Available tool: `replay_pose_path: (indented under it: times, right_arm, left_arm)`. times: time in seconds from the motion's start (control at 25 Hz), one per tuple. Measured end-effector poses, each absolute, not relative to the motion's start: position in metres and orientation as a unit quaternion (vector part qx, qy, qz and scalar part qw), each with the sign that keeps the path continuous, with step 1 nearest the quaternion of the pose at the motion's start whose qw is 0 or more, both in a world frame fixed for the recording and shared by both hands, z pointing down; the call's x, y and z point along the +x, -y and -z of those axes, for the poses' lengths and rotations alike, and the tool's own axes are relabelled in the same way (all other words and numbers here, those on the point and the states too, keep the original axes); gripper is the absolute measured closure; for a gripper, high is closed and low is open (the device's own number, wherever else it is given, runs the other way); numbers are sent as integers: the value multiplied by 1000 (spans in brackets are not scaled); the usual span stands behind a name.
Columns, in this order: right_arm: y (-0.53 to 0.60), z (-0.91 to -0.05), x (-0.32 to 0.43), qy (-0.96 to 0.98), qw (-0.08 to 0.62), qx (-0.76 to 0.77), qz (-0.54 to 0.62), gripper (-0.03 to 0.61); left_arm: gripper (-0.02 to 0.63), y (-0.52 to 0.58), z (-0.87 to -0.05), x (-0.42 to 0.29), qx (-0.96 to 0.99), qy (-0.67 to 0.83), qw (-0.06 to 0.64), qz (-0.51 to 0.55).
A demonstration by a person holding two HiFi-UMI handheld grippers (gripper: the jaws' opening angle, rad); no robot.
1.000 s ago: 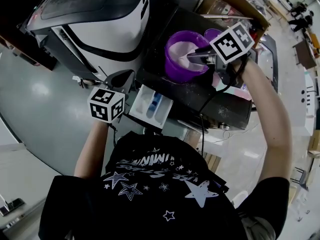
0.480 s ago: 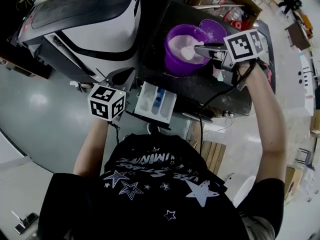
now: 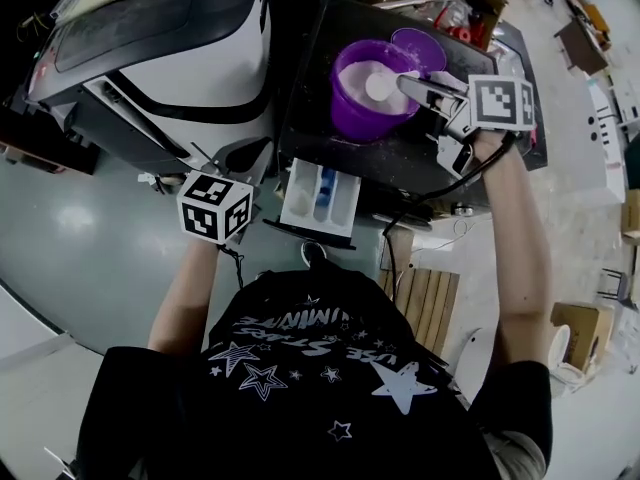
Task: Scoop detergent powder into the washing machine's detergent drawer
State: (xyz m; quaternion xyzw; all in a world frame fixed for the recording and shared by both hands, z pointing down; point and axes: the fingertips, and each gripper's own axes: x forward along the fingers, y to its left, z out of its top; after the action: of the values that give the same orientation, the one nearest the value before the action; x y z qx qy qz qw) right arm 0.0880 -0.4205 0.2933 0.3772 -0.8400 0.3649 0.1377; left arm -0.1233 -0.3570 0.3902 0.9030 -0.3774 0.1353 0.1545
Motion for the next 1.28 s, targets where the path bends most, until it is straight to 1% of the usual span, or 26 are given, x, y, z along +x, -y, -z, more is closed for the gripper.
replay_pose_path:
  times: [0.16, 0.2, 0.64, 0.92, 1.28]
  right_arm:
    - [408, -275, 61, 855, 42, 338, -391, 543]
    - [406, -271, 59, 856, 27, 337, -390, 543]
    - [366, -257, 72, 824, -83, 395, -398, 543]
    - [324, -286, 55, 815, -108, 384, -421, 543]
    - [289, -353, 16, 796, -94, 370, -470, 543]
  left_arm:
    - [614, 353, -391, -130, 906, 369, 156, -138]
    - [614, 352, -391, -132, 907, 367, 156, -138]
    - [614, 336, -393, -143, 918, 337, 153, -143]
    - [614, 318, -405, -146, 921, 318, 162, -155]
    - [614, 300, -423, -151, 920, 306, 176, -171]
